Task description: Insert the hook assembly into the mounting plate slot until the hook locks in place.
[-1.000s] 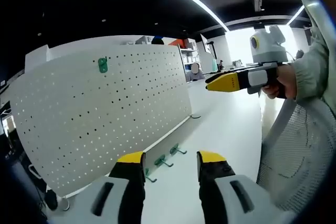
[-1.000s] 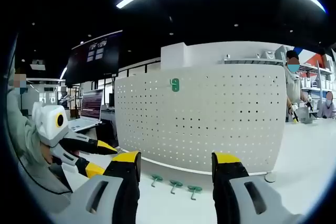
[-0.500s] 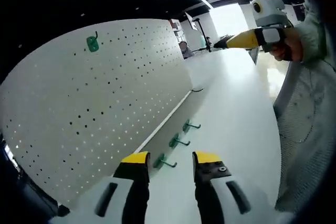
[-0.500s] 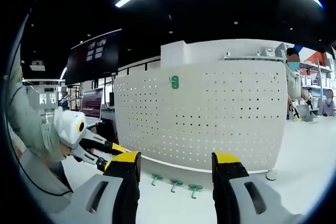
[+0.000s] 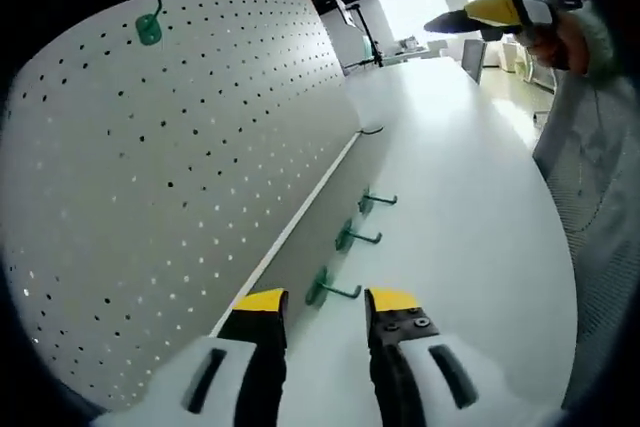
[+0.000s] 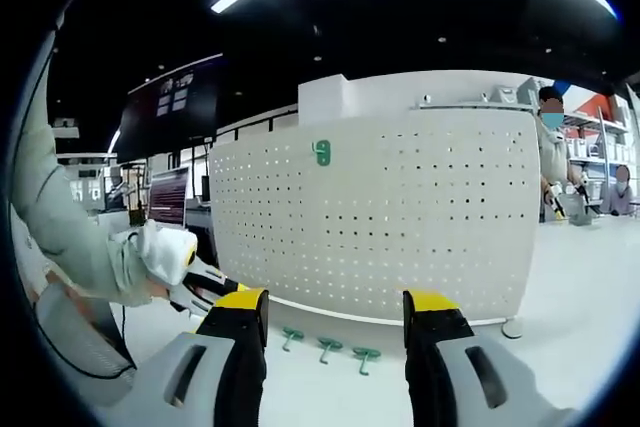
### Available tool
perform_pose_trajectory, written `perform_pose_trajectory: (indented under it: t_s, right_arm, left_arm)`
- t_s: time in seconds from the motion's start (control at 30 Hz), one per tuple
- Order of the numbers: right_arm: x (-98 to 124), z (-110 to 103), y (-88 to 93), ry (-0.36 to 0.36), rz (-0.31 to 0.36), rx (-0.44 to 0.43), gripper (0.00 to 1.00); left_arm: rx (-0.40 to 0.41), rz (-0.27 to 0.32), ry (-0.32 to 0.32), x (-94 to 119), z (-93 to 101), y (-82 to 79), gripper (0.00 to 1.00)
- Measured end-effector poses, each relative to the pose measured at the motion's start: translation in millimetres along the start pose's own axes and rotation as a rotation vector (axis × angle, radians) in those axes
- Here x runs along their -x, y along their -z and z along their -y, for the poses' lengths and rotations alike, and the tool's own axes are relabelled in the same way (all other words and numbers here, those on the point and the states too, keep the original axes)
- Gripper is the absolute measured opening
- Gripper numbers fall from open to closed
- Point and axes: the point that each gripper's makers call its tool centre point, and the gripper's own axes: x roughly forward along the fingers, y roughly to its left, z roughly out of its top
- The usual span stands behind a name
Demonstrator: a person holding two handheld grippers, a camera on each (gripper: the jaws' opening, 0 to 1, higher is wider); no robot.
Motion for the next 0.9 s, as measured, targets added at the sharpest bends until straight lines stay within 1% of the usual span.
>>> perform_pose_trajectory:
  t_s: [0.3, 0.6, 0.77, 0.9]
  right_arm:
    - [0.0, -1.1, -1.0, -0.002, 0.004, 0.005, 0.52]
    - [-0.2, -4.9, -3.8, -0.016, 0.017, 0.012, 0.52]
    - [-0.5, -6.6, -5.4, -0.024, 0.024, 0.017, 0.52]
    - [0.1, -4.2, -6.6, -0.015, 0.031, 0.008, 0.52]
  left_arm:
    - [-0.018, -0.058, 0.039, -16.8, -11.6, 15.5, 0.33]
    - [-0.049, -0.083, 0.071, -32.9, -20.1, 16.5, 0.3]
    - [-0.068, -0.102, 0.088, -40.7, -23.7, 20.5, 0.29]
    - [-0.075, -0.112, 0.1, -46.3, -25.7, 22.9, 0.28]
